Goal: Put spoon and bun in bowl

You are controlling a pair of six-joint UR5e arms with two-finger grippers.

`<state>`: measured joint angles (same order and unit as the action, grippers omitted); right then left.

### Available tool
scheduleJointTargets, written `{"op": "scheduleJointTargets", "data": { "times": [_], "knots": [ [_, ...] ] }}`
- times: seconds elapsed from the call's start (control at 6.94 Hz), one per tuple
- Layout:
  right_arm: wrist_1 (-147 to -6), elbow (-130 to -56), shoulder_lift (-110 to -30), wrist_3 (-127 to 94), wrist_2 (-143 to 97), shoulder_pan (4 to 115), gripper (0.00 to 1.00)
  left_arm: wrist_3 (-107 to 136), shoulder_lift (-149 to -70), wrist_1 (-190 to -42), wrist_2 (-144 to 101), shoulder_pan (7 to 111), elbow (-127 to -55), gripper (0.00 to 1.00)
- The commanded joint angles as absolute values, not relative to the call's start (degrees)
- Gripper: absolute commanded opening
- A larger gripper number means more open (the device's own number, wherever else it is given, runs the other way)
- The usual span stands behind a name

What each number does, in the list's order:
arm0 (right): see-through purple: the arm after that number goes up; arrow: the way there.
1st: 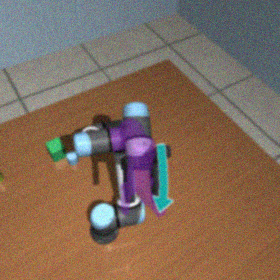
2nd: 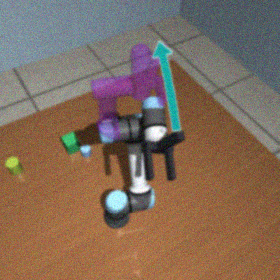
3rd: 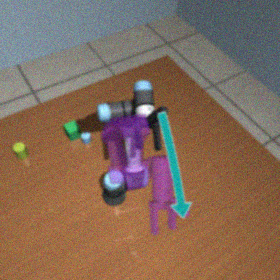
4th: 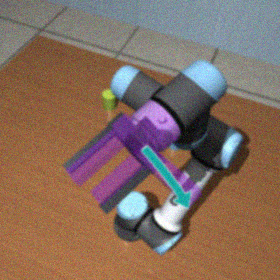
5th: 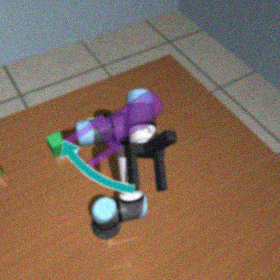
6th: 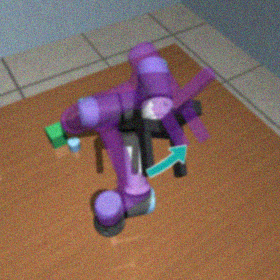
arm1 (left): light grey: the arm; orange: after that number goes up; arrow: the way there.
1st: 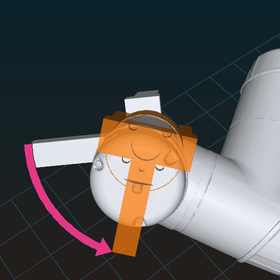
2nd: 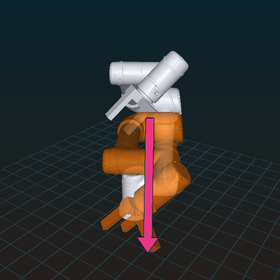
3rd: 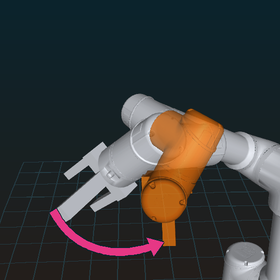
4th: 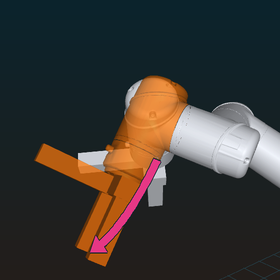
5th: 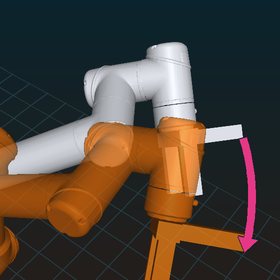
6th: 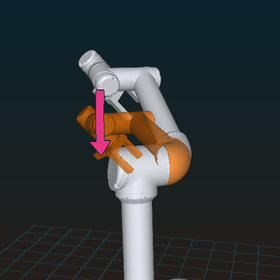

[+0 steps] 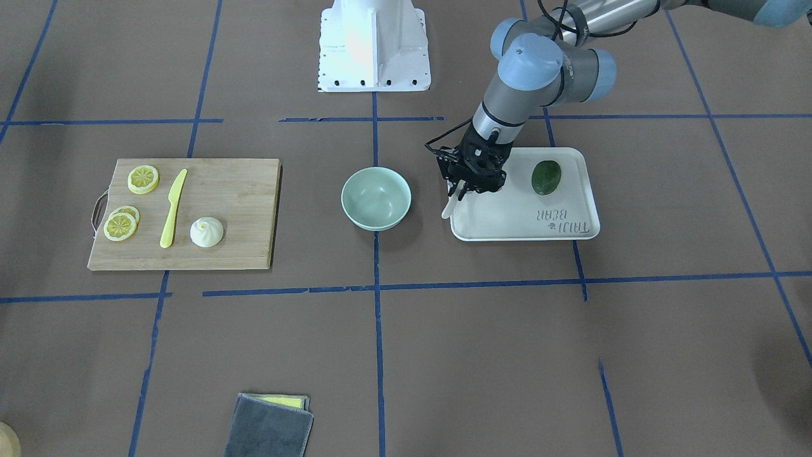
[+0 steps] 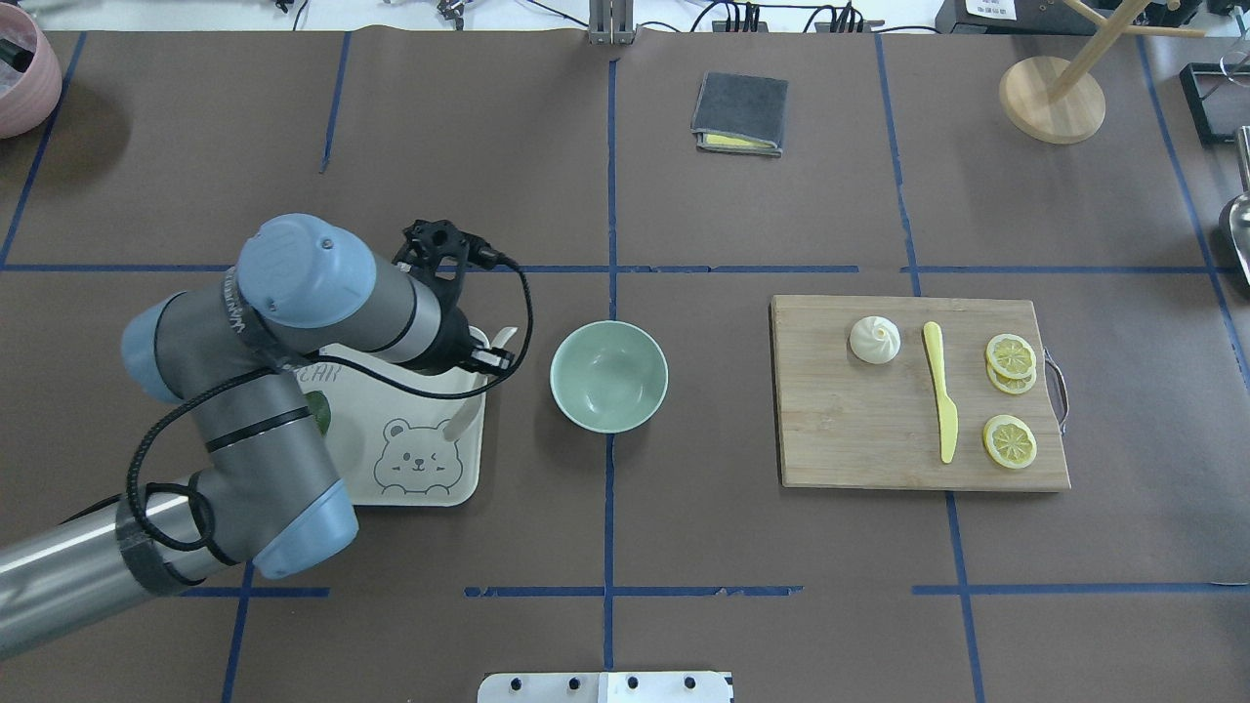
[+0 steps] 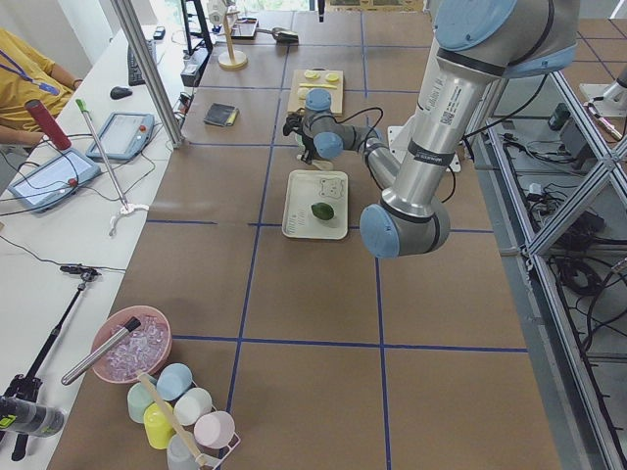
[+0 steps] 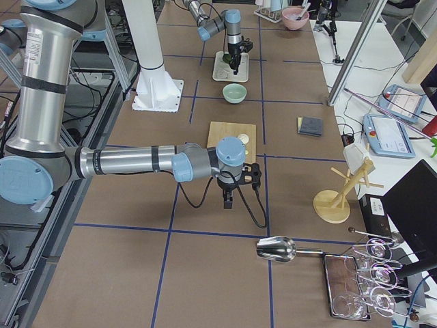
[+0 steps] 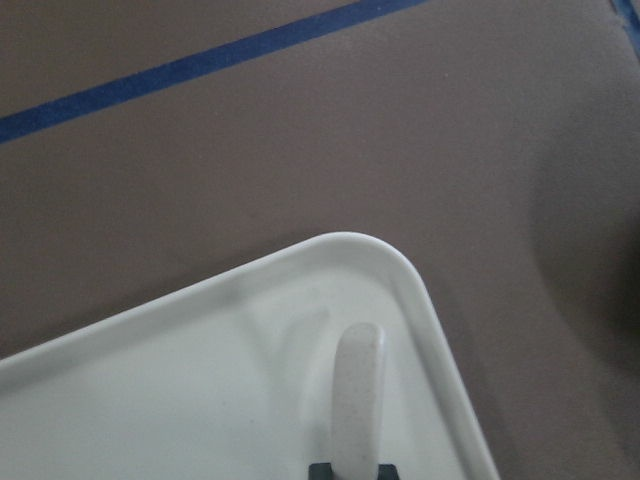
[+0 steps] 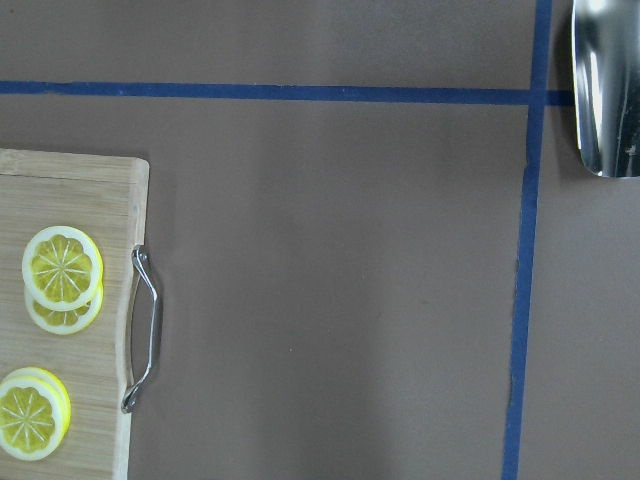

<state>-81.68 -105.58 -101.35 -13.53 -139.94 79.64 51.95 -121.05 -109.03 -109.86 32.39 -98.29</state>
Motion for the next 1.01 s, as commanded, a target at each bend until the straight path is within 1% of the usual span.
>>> {"op": "scheduleJointTargets", "data": {
  "times": [0.0, 0.14, 0.29, 0.43, 0.58, 0.72, 0.86],
  "knots": [
    [-81.6, -105.6, -101.0, -13.6, -141.8, 79.6, 1.00, 57.4, -131.6, -108.8, -109.8, 32.0, -94.0, 0.00],
    [-81.5, -105.6, -100.9, -13.7, -142.1, 79.5, 1.00, 57.7, -134.7, -109.9, -109.7, 31.9, -90.8, 0.00],
    [-81.5, -105.6, -100.9, -13.6, -142.0, 79.3, 1.00, 57.7, -136.1, -114.3, -109.6, 31.8, -86.5, 0.00],
    [-81.5, -105.6, -100.8, -13.6, -142.0, 79.1, 1.00, 57.6, -135.9, -117.4, -107.3, 31.1, -83.9, 0.00],
    [-81.5, -105.7, -100.8, -13.7, -142.1, 79.0, 1.00, 57.6, -135.7, -117.6, -105.0, 29.8, -83.7, 0.05],
    [-81.4, -105.8, -100.8, -13.7, -142.1, 78.9, 1.00, 57.6, -135.7, -117.6, -104.9, 29.6, -83.8, 0.29],
    [-81.4, -105.8, -100.7, -13.7, -142.0, 78.8, 1.00, 57.4, -135.4, -117.3, -104.9, 29.6, -83.9, 0.32]
  ]
}}
